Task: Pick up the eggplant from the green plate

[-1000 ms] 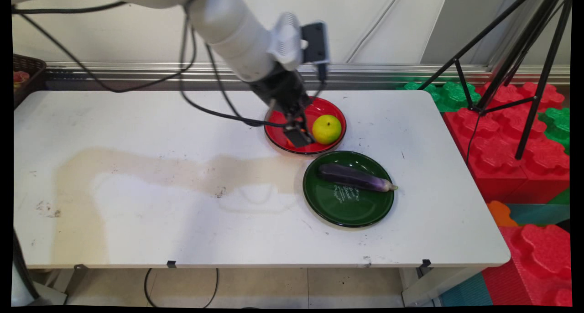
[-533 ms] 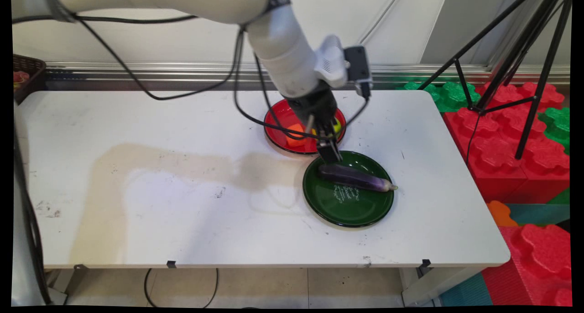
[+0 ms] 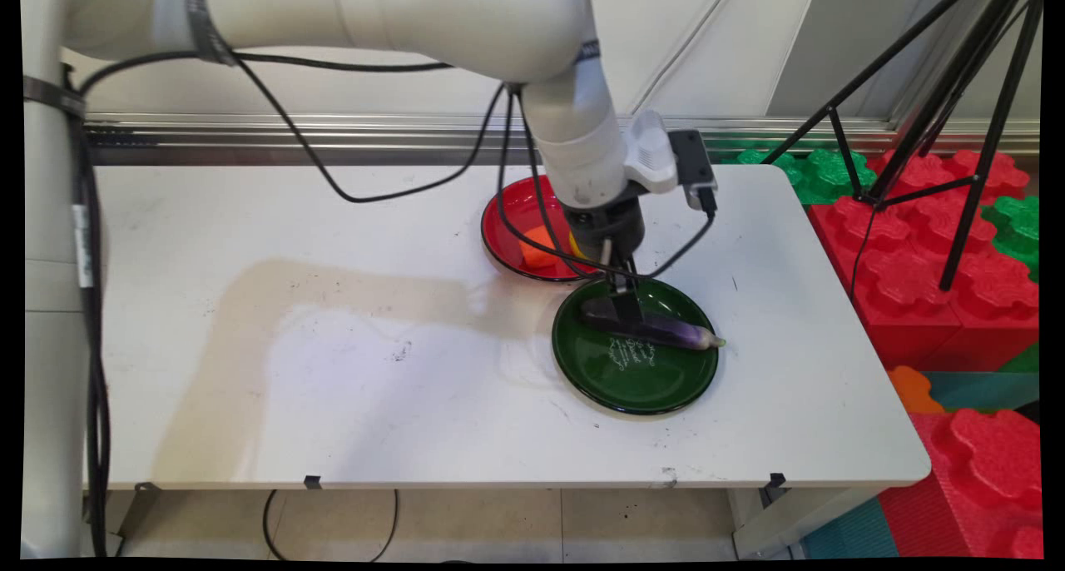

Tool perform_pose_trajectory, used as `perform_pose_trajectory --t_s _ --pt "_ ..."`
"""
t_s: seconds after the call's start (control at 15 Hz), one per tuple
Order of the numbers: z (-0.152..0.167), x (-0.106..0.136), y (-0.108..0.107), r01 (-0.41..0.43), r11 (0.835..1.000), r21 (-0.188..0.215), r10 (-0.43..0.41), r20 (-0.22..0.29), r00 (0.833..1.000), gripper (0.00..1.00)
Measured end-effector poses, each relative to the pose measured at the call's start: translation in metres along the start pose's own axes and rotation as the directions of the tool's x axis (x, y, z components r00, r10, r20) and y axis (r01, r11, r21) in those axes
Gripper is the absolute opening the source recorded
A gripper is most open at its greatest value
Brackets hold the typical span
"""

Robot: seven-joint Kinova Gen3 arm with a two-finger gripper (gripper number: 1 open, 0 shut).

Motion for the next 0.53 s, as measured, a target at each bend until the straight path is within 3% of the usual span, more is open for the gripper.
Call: perform_pose_trajectory --t_s 0.53 --pt "0.052 0.017 -0.010 0.009 0.998 -0.057 -0.005 0.068 0.998 1.00"
